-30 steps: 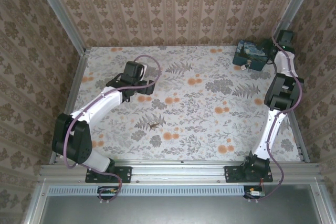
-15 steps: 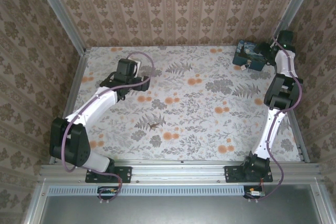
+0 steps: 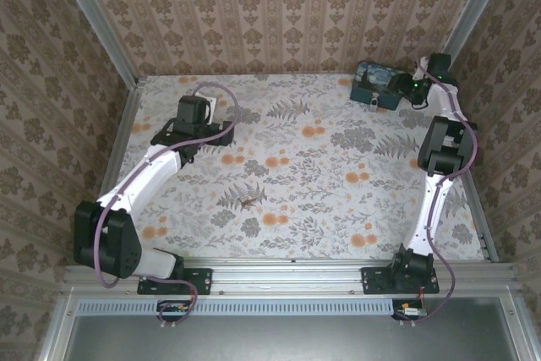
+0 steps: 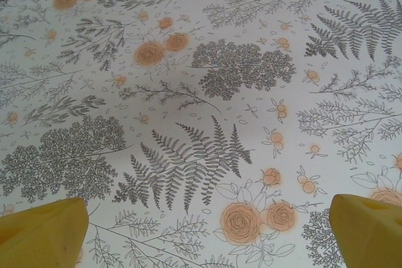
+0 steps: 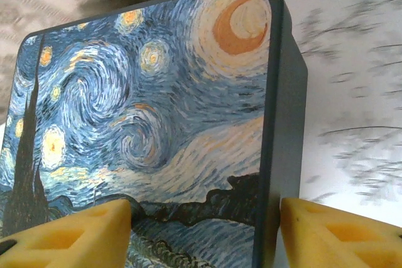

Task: Unlock the padlock with the key

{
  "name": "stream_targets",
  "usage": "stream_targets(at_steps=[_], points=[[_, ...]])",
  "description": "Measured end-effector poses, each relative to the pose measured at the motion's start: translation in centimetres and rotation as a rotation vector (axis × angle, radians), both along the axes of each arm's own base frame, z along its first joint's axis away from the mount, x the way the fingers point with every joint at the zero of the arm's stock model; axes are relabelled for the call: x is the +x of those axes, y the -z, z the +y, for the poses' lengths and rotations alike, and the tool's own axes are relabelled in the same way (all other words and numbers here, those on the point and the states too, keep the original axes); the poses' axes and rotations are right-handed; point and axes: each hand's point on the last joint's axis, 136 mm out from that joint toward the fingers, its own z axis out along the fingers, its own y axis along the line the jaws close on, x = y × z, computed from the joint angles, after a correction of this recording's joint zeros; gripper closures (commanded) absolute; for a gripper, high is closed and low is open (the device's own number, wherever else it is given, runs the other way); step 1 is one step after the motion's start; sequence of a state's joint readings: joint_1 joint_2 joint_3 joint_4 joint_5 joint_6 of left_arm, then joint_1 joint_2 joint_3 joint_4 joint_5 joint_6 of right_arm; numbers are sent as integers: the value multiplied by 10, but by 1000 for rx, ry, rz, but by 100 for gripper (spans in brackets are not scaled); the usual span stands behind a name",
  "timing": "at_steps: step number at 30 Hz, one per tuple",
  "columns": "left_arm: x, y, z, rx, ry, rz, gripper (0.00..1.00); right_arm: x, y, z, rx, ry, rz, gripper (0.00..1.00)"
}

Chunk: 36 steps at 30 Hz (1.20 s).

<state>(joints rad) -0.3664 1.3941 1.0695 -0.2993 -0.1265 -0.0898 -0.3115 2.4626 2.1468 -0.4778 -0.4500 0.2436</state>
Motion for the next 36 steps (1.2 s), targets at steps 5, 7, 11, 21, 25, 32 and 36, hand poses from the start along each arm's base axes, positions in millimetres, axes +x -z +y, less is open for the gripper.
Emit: stream_targets(at_steps=[5, 7, 11, 21, 25, 32, 36], points=[[0, 1, 1, 0, -2, 2, 0, -13, 0, 61, 18, -140, 19, 43], [-1, 0, 1, 0, -3, 0, 0, -23, 1, 86, 29, -193, 32, 44], [-1, -4, 3, -4, -7, -9, 0, -57, 3, 135, 44, -291, 71, 42], [2, -1, -19, -68, 25, 21, 1, -138, 6, 226, 67, -459, 117, 42], [-3, 16, -37, -126, 35, 89, 3, -162, 6, 261, 89, -502, 143, 42], [-24, 42, -49, -231, 15, 213, 4, -186, 5, 315, 114, -566, 184, 39], [-38, 52, -55, -251, 11, 273, 5, -199, 4, 319, 100, -553, 200, 32]])
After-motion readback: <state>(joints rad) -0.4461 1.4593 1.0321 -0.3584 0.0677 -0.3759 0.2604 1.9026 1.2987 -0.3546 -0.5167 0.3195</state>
